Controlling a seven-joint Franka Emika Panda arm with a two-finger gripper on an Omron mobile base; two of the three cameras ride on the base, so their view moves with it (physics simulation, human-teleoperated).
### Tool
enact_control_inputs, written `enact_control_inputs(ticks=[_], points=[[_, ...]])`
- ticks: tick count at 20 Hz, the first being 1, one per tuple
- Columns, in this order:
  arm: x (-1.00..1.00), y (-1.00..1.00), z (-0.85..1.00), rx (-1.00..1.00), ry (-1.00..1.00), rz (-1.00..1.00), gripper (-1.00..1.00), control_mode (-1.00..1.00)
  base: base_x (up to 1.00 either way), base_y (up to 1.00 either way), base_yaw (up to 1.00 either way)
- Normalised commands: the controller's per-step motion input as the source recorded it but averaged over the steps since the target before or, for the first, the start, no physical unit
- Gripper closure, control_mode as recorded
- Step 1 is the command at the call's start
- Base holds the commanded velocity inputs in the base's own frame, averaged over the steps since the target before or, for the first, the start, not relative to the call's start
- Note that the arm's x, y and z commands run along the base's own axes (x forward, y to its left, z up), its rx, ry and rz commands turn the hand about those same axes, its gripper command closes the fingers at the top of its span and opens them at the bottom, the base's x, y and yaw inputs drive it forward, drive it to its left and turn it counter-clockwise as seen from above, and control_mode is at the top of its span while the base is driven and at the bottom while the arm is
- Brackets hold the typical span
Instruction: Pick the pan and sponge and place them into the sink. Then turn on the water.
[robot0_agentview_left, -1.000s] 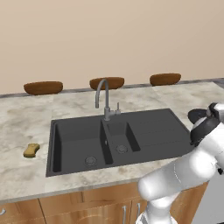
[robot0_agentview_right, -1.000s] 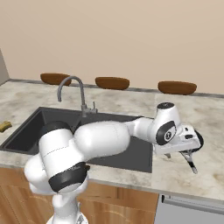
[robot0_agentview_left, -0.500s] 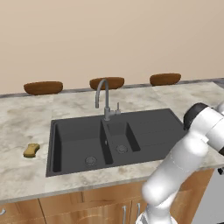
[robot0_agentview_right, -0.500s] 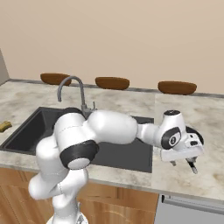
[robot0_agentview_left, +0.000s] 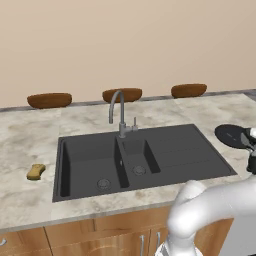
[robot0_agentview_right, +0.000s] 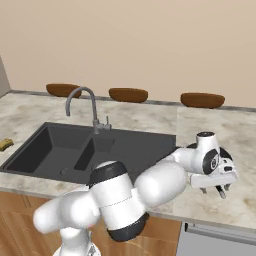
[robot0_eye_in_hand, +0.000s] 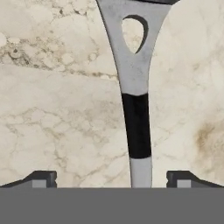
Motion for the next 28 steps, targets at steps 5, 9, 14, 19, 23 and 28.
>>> enact_control_inputs(ticks=[5,9,14,19,23,28], points=[[0.24,-0.33,-0.19,0.04,0.02,0.00,-1.00,-1.00,0.00,0.00,0.00],[0.06,-0.38,-0.34,0.06,0.00,0.00,-1.00,-1.00,0.00,0.00,0.00],[0.05,-0.25,-0.28,0.05,0.00,0.00,-1.00,-1.00,0.00,0.00,0.00],[-0.05,0.05,-0.09,0.01,0.00,0.05,1.00,-1.00,0.00,0.00,0.00],[-0.15,0.39,-0.02,0.00,-0.02,0.01,1.00,-1.00,0.00,0.00,0.00],[-0.48,0.53,0.02,0.00,-0.14,0.03,1.00,-1.00,0.00,0.00,0.00]])
